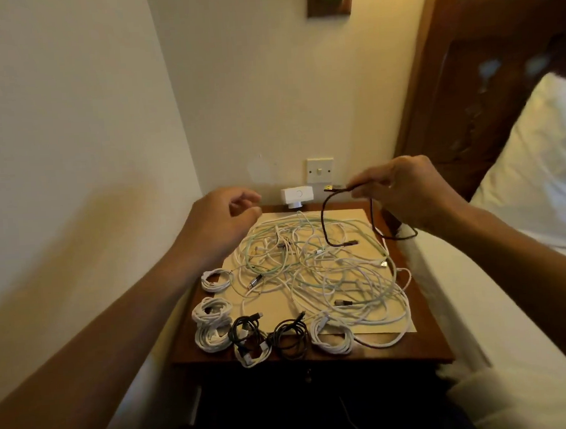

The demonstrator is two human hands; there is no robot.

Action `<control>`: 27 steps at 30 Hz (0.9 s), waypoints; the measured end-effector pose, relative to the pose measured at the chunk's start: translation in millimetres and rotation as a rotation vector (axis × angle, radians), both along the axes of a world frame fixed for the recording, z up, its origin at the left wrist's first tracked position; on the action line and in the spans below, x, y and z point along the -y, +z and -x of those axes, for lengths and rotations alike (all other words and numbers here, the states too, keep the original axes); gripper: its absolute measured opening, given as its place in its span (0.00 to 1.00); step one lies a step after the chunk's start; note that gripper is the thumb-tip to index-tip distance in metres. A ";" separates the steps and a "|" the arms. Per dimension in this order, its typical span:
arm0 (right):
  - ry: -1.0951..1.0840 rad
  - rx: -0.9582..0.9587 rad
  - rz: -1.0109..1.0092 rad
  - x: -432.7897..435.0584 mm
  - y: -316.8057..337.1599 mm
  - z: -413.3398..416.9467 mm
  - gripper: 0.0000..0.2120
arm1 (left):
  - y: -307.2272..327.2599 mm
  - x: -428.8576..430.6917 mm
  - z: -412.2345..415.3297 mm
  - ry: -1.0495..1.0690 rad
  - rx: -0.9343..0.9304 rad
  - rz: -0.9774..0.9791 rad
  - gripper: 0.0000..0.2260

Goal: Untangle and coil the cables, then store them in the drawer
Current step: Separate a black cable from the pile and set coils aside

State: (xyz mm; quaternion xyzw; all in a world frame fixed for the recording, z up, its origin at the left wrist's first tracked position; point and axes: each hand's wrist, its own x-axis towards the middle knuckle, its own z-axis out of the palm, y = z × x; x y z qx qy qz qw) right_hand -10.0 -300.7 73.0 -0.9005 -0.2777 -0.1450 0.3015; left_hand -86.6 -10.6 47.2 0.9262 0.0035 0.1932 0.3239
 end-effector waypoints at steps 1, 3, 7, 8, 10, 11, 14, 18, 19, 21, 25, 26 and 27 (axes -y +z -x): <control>0.037 0.045 -0.011 -0.9 18.5 8.4 0.08 | 18.6 12.2 6.1 -0.038 0.052 0.024 0.08; 0.085 0.124 -0.012 -4.1 53.0 25.8 0.08 | 54.4 35.0 18.1 -0.127 0.156 0.066 0.11; 0.146 0.238 -0.007 -11.2 102.1 64.0 0.08 | 103.5 68.2 38.8 -0.270 0.183 0.015 0.16; 0.156 0.270 -0.005 -12.7 109.3 70.2 0.07 | 109.7 72.3 41.5 -0.294 0.175 -0.007 0.11; 0.153 0.317 0.005 -11.3 121.2 83.3 0.07 | 120.5 75.2 50.5 -0.366 0.156 0.060 0.05; 0.146 0.314 0.001 -9.2 125.4 86.8 0.07 | 124.8 73.5 54.7 -0.392 0.128 0.160 0.06; 0.138 0.233 -0.015 5.5 130.3 90.4 0.08 | 136.6 59.0 68.6 -0.427 -0.009 0.477 0.09; 0.119 0.097 0.098 37.4 113.0 80.3 0.09 | 134.4 18.5 78.6 -0.372 -0.069 0.449 0.11; 0.114 0.046 0.108 46.5 106.5 78.2 0.10 | 131.0 7.8 81.0 -0.336 -0.059 0.430 0.11; 0.120 -0.052 0.067 63.1 94.4 77.8 0.11 | 125.0 -10.5 83.4 -0.229 -0.025 0.447 0.10; 0.201 -0.224 -0.040 79.3 72.0 90.4 0.11 | 110.8 -41.9 89.7 0.088 0.160 0.046 0.09; 0.199 -0.254 -0.064 83.5 66.0 89.9 0.11 | 108.1 -45.3 93.3 0.101 0.152 -0.030 0.09; 0.186 -0.285 -0.084 88.5 61.8 89.6 0.11 | 107.2 -46.3 97.2 0.072 0.109 -0.006 0.10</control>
